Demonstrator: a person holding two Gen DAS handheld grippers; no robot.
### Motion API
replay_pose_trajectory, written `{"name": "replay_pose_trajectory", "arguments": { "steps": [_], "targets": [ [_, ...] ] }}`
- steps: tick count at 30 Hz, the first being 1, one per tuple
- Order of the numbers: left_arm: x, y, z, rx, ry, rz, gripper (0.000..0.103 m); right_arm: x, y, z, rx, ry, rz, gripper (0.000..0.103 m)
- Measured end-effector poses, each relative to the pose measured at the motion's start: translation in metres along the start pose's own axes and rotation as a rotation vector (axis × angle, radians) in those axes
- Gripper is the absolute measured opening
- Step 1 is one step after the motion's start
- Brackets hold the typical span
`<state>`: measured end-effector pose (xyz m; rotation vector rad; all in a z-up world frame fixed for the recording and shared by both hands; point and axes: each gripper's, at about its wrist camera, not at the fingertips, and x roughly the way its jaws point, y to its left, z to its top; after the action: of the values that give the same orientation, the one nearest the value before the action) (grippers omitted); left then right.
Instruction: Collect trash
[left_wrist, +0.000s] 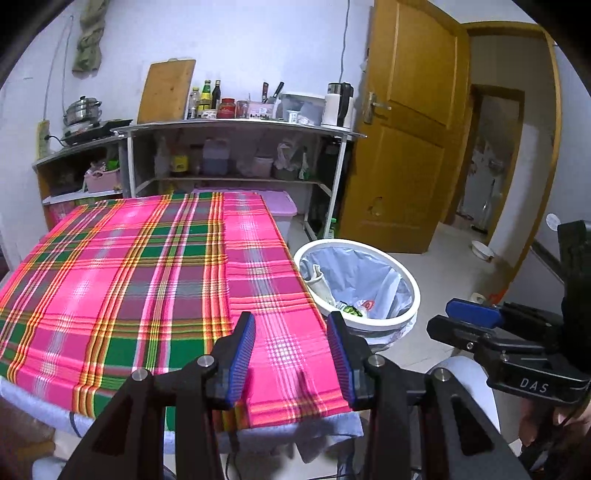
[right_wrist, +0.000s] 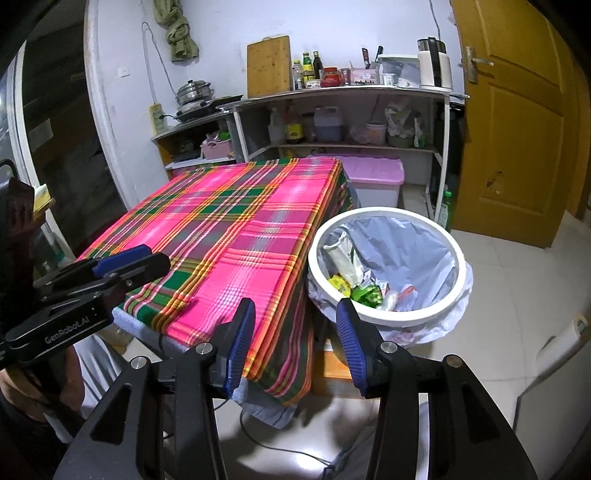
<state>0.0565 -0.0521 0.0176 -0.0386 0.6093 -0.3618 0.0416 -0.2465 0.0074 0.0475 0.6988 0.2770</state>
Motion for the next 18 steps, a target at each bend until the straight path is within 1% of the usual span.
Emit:
{"name": "replay_pose_trajectory", "arguments": {
  "steps": [10, 18],
  "targets": [
    [-0.006, 0.008, -0.015, -0.02, 0.011, 0.061, 0.04, -0.001, 0.007, -0.003, -0.017, -0.013, 0.01, 0.047],
    [-0.007, 0.009, -0.019, -0.024, 0.019, 0.067, 0.04, 0.003, 0.008, -0.004, -0.023, -0.005, 0.018, 0.047]
  ]
}}
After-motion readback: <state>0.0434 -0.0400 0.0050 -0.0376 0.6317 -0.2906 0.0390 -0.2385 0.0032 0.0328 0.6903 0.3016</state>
